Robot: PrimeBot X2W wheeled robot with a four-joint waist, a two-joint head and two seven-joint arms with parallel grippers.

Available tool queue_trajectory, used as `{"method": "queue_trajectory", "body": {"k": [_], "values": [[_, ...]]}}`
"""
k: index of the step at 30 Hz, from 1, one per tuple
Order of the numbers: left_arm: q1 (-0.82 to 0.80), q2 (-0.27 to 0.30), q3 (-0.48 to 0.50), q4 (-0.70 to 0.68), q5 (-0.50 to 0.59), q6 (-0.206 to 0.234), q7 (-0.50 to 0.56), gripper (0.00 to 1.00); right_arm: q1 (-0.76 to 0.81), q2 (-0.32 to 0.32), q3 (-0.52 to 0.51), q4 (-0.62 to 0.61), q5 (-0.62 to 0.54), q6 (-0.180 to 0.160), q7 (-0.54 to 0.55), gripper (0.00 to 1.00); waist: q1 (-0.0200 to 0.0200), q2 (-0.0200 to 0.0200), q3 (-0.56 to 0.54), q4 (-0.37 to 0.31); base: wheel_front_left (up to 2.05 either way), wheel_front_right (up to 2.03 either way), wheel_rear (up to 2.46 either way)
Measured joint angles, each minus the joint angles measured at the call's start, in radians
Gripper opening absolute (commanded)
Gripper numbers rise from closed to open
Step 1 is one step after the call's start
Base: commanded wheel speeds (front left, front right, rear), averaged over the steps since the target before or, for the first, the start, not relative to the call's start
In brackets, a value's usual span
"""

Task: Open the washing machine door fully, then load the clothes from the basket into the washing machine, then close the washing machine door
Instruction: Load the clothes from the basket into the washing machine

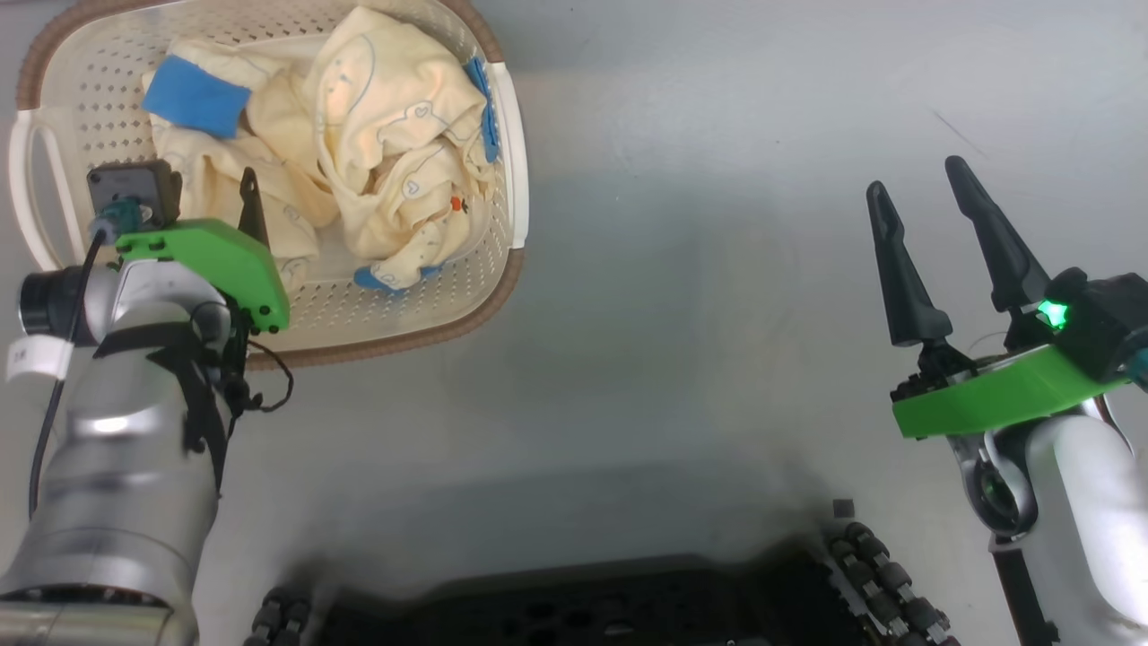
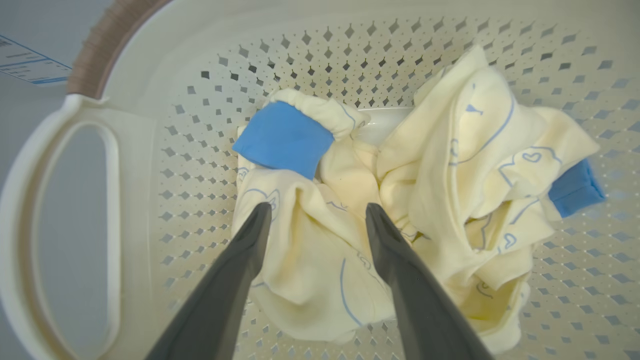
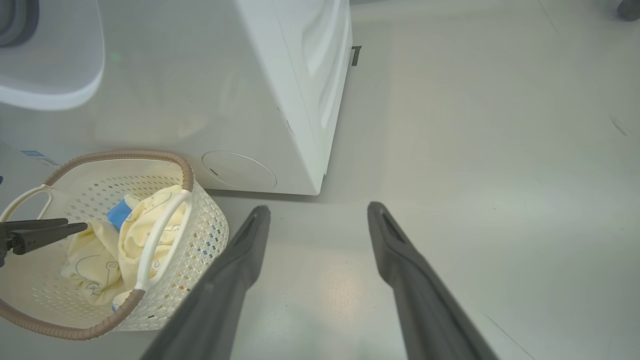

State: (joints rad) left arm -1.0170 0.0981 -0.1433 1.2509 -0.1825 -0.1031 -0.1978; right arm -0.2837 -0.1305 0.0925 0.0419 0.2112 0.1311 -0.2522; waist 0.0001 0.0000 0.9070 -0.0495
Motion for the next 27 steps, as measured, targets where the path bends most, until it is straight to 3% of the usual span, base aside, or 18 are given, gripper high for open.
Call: {"method": "queue_trajectory", "body": {"k": [7,27], "values": [[-0.027,0.022,-0.062,0.029,0.057,0.052,0.121,1.00,-0.013,0.007,0.006,-0.002,0.000,0.000,0.000,1.00,0.0000,0.0000,0.025,-0.006,0.00,0.00,0.00],[-0.101,0.053,-0.080,0.041,0.036,0.070,0.311,1.00,-0.031,0.018,0.031,-0.022,0.000,0.000,0.000,1.00,0.0000,0.0000,0.091,-0.031,0.00,0.00,0.00]]}}
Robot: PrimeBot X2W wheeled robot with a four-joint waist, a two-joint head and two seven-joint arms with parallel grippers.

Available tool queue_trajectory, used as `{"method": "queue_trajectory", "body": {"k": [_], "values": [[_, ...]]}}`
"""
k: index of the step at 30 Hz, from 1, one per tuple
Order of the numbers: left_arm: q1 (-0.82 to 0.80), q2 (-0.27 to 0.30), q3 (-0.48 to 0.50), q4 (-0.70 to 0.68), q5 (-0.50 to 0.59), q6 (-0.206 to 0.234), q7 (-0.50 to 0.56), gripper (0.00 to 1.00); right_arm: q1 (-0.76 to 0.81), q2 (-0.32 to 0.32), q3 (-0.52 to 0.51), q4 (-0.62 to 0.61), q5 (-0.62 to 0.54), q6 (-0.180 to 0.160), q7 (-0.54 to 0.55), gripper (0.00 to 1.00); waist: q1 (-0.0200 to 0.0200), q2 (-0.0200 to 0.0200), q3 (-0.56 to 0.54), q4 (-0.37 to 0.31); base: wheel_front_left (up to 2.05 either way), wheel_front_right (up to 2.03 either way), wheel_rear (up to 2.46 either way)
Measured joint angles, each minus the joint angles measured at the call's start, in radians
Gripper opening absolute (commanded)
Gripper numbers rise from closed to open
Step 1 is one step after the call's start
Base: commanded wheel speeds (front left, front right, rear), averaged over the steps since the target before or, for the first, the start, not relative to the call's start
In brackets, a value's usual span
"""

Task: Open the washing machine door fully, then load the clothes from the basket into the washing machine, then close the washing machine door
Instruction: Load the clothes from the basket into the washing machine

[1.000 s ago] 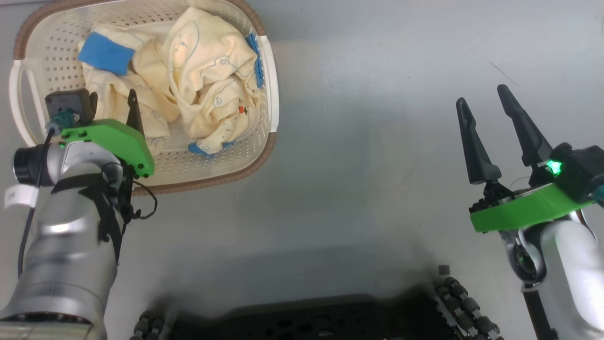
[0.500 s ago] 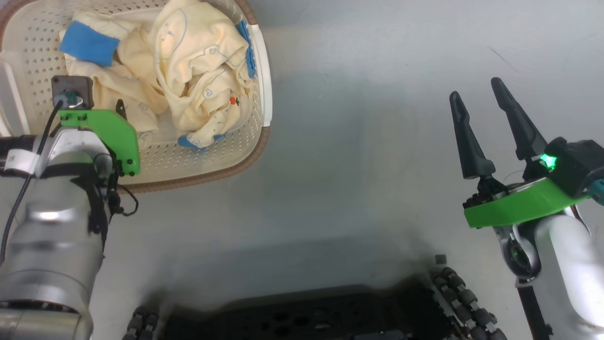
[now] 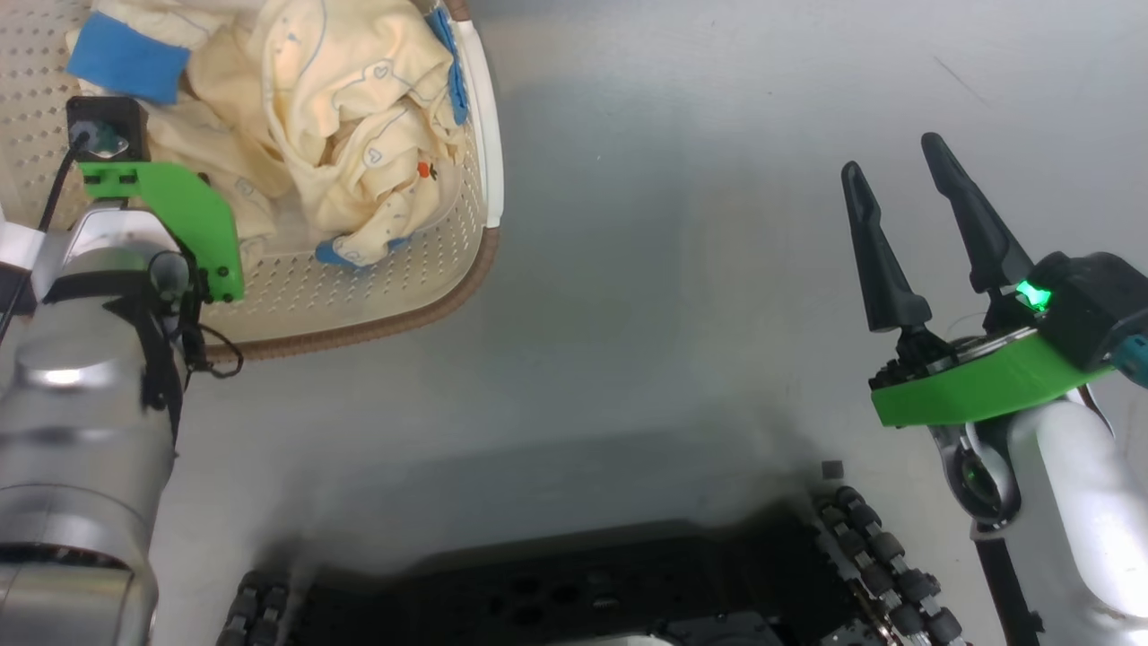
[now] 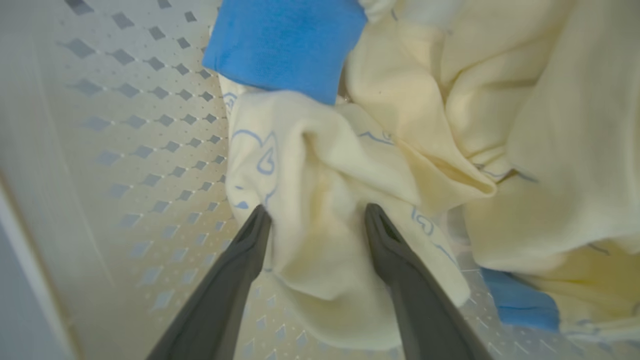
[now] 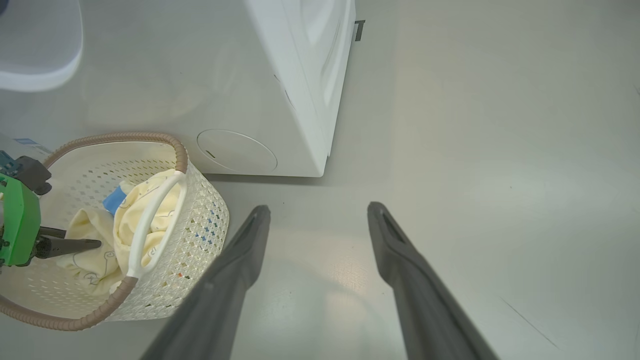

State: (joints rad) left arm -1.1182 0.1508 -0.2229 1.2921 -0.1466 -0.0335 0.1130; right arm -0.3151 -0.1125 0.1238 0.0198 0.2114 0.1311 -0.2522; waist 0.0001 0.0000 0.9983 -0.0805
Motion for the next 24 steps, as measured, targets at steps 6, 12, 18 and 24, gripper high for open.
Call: {"method": "queue_trajectory", "body": {"k": [6,12,18,24], "values": [[-0.006,0.001,-0.004,0.000,-0.006,0.000,0.013,0.35,0.000,0.003,0.004,-0.005,0.000,0.000,0.000,1.00,0.0000,0.0000,0.012,-0.001,0.00,0.00,0.00],[-0.002,0.000,-0.008,0.002,-0.017,-0.003,0.008,0.00,0.000,0.008,0.003,-0.008,0.000,0.000,0.000,1.00,0.0000,0.0000,-0.008,-0.006,0.00,0.00,0.00],[0.038,0.000,-0.005,0.001,-0.043,-0.022,-0.093,0.00,0.000,0.008,-0.014,-0.011,0.000,0.000,0.000,1.00,0.0000,0.0000,-0.066,-0.006,0.00,0.00,0.00],[0.096,-0.001,-0.014,-0.004,-0.050,-0.038,-0.224,0.00,0.002,0.004,-0.016,0.002,0.003,0.000,0.000,1.00,-0.0001,0.0001,-0.147,0.000,0.00,0.00,0.00]]}}
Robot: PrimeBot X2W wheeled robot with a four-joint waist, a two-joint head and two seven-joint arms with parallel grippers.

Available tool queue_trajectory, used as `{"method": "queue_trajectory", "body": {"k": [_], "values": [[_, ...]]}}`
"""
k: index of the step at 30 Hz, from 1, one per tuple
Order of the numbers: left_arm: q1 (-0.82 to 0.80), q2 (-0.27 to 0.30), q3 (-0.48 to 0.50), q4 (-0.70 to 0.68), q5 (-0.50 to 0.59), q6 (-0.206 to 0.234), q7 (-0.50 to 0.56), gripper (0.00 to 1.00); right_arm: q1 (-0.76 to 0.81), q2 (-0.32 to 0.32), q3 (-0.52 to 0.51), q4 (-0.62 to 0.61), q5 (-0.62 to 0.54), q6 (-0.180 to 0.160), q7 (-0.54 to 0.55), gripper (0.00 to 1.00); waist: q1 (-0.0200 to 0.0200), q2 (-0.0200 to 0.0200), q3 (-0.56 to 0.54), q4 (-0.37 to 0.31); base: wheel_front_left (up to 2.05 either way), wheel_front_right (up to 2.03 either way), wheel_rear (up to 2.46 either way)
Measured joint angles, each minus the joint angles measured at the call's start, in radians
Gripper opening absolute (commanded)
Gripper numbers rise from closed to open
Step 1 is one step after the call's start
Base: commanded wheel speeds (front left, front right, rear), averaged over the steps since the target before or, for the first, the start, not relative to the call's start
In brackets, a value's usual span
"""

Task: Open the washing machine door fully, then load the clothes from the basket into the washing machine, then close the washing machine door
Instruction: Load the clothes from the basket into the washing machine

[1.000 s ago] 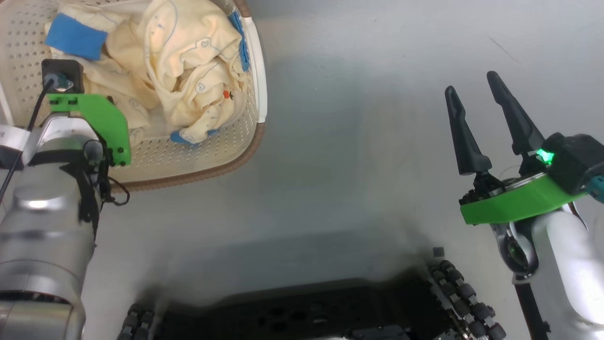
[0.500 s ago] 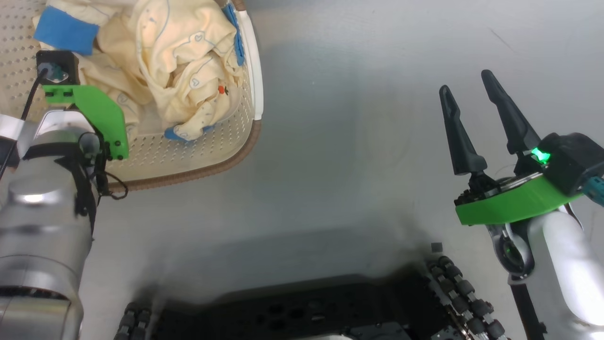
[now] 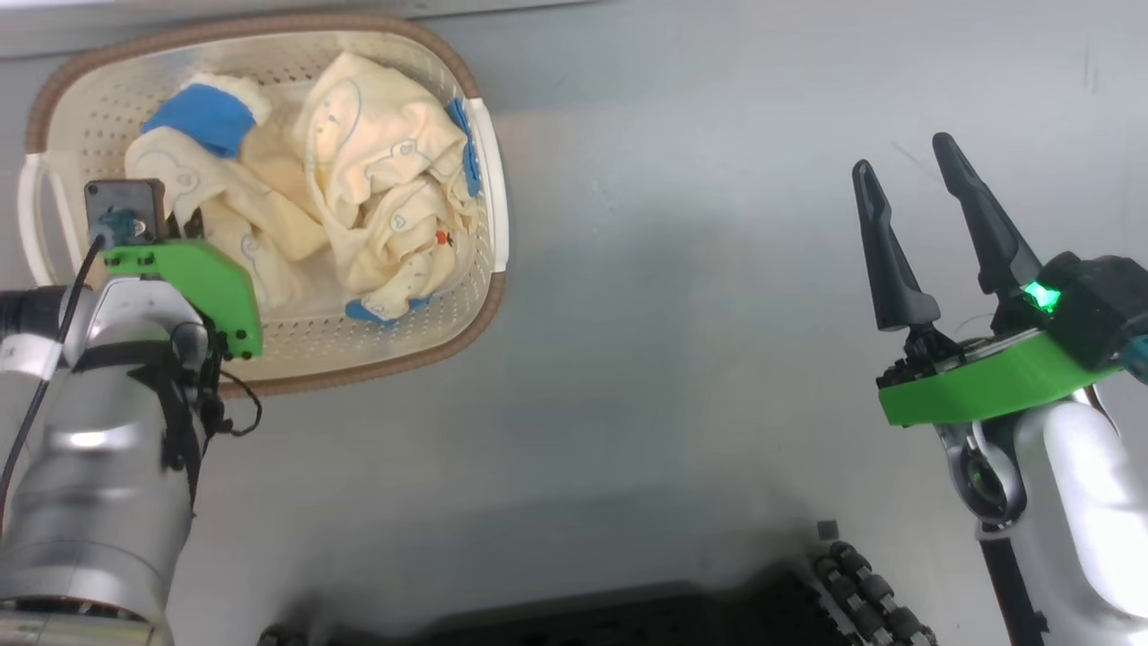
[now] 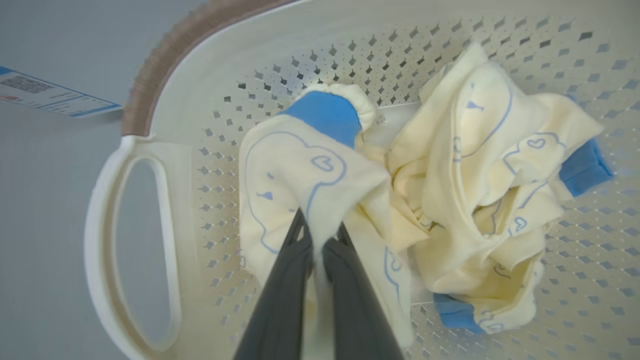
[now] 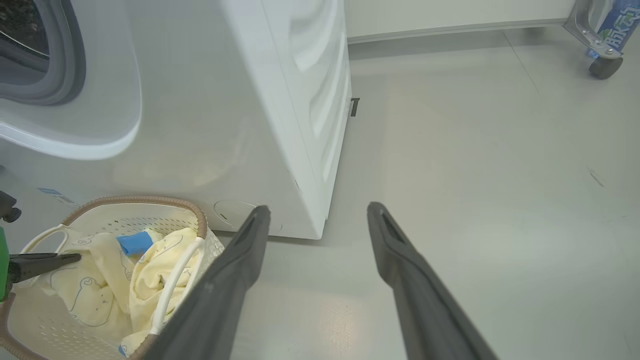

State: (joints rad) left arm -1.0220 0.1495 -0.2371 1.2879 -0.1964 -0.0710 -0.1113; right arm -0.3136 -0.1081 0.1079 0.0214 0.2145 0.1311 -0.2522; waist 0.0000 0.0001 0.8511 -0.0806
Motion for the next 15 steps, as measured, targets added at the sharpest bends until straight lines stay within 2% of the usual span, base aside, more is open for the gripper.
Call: {"method": "queue_trajectory", "body": {"k": [6,15], "values": [[0.049,-0.007,0.001,-0.008,-0.021,-0.009,-0.095,0.00,0.004,-0.012,0.009,0.012,0.006,0.000,0.000,1.00,0.0000,0.0000,-0.088,0.010,0.00,0.00,0.00],[0.144,-0.013,0.009,-0.089,-0.052,-0.025,-0.136,0.00,0.036,-0.023,0.023,0.033,0.006,0.000,0.000,1.00,0.0000,0.0000,-0.209,0.022,0.00,0.00,0.00]]}}
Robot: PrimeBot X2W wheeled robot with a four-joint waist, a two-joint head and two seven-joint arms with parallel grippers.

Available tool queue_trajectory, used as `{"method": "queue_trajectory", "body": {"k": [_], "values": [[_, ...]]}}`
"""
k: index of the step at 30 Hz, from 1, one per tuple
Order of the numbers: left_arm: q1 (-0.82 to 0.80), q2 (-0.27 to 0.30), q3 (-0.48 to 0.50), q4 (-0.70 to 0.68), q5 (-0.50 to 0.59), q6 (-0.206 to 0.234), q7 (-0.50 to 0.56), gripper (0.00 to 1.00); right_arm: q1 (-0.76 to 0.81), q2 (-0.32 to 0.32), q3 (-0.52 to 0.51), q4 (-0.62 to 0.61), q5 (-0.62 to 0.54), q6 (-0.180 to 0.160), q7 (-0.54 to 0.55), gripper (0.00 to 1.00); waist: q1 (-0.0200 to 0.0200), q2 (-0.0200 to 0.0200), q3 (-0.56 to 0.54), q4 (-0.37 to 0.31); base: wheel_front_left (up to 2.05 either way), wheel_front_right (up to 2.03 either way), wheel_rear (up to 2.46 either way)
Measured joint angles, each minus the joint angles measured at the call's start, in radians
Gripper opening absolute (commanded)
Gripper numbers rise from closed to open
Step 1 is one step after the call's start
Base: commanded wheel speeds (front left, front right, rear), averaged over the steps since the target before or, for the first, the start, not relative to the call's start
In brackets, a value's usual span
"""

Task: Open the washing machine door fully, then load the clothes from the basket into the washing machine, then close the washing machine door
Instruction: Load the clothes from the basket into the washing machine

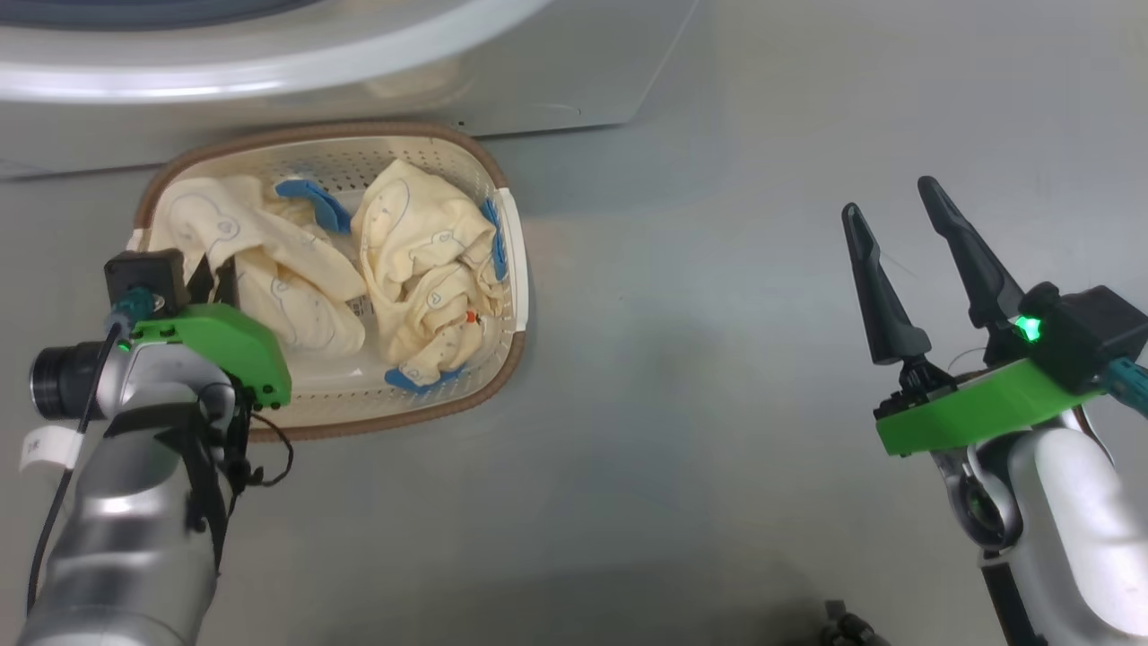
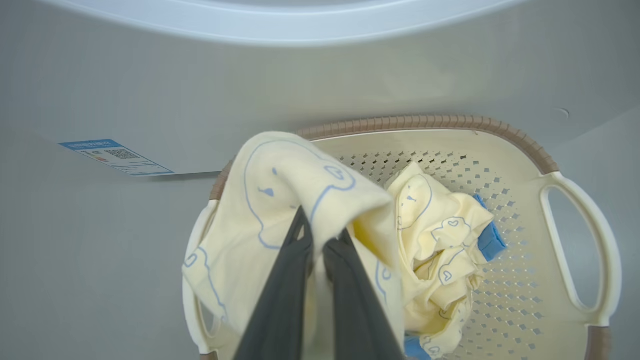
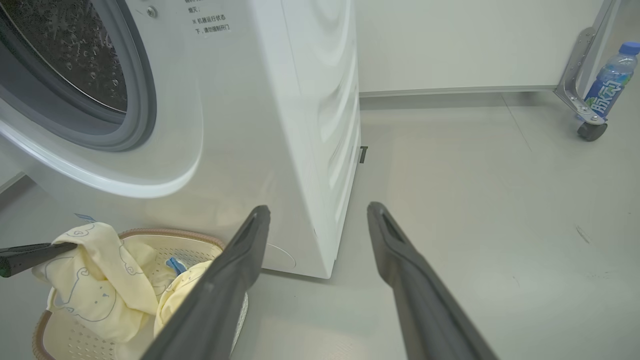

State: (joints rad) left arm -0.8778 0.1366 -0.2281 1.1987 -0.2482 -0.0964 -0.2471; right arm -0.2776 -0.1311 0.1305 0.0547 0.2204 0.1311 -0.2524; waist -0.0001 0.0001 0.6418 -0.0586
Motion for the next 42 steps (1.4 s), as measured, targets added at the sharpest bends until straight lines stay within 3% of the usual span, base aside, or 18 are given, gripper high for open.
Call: {"method": "queue_trajectory", "body": {"k": [11,26,42], "values": [[0.271,-0.007,0.050,-0.363,-0.007,0.016,0.000,0.00,0.066,-0.009,0.018,0.030,0.013,0.000,0.000,1.00,0.0000,0.0000,-0.166,0.019,0.00,0.00,0.00],[0.581,-0.013,0.142,-0.729,-0.017,0.028,0.000,0.00,0.195,-0.014,0.039,0.054,0.044,0.000,0.000,1.00,-0.0001,0.0000,-0.436,0.039,0.00,0.00,0.00],[0.786,0.005,0.173,-1.085,-0.028,0.099,0.046,0.00,0.257,-0.020,0.052,0.051,0.045,0.000,0.000,1.00,-0.0001,0.0000,-0.558,0.027,0.00,0.00,0.00]]}}
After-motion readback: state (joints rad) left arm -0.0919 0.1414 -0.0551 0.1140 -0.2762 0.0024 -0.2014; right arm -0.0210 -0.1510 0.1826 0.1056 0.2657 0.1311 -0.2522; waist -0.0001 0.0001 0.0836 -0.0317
